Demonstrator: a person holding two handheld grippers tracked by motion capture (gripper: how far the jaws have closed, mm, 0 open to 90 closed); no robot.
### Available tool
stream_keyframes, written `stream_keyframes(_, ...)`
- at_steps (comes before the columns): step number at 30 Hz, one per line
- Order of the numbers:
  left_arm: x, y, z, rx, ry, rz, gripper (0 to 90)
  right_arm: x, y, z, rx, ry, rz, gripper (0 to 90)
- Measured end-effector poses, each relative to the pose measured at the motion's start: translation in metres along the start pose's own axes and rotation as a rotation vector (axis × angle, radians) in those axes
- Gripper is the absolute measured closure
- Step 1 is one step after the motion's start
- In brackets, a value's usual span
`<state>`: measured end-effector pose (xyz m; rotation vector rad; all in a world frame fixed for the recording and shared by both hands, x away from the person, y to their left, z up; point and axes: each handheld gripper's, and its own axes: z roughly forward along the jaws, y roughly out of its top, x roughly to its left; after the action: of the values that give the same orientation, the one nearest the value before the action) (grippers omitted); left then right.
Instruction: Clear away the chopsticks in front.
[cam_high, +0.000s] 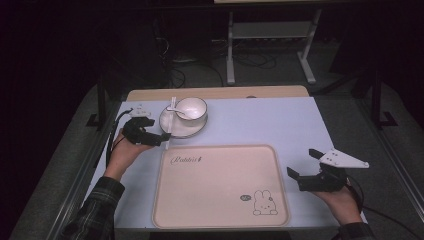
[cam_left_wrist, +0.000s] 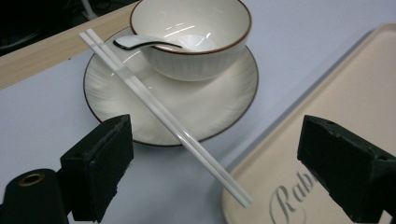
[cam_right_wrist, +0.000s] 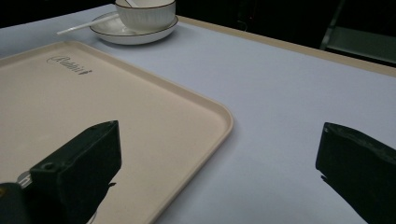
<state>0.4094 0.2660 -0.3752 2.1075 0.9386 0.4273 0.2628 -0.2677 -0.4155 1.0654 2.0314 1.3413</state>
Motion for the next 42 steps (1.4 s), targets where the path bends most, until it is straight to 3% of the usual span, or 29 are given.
stream_keyframes(7, 0.017, 0.01, 0.013, 0.051, 0.001, -0.001, 13.2, -0.001, 0.0, 0.0, 0.002, 0.001, 0.004, 0.0)
stream_keyframes(12, 0.031, 0.013, 0.029, 0.085, 0.001, -0.023, 14.1, -0.001, 0.0, 0.0, -0.001, 0.004, 0.004, 0.0)
stream_keyframes(14, 0.035, 0.014, 0.042, 0.134, 0.024, -0.01, 15.7, -0.001, 0.0, 0.001, 0.0, 0.004, 0.005, 0.0)
stream_keyframes(17, 0.036, 0.015, 0.049, 0.149, 0.037, -0.009, 19.9, -0.001, 0.0, 0.0, -0.001, 0.005, 0.006, 0.0)
stream_keyframes(19, 0.038, 0.013, 0.058, 0.157, 0.018, -0.037, 27.6, -0.002, 0.0, 0.0, -0.001, 0.007, 0.008, 0.0)
stream_keyframes(20, 0.038, 0.013, 0.058, 0.157, 0.018, -0.037, 28.9, -0.002, 0.0, 0.0, -0.001, 0.007, 0.008, 0.0)
stream_keyframes(21, 0.038, 0.012, 0.065, 0.191, 0.023, -0.028, 31.1, -0.002, -0.001, -0.001, -0.004, 0.006, 0.01, 0.0)
stream_keyframes(30, 0.034, 0.019, 0.082, 0.244, 0.065, -0.021, 49.3, -0.004, -0.001, -0.002, -0.011, 0.01, 0.022, 0.0)
stream_keyframes(42, 0.038, 0.018, 0.094, 0.248, 0.118, -0.057, 60.3, -0.005, -0.001, -0.002, -0.018, 0.014, 0.029, 0.0)
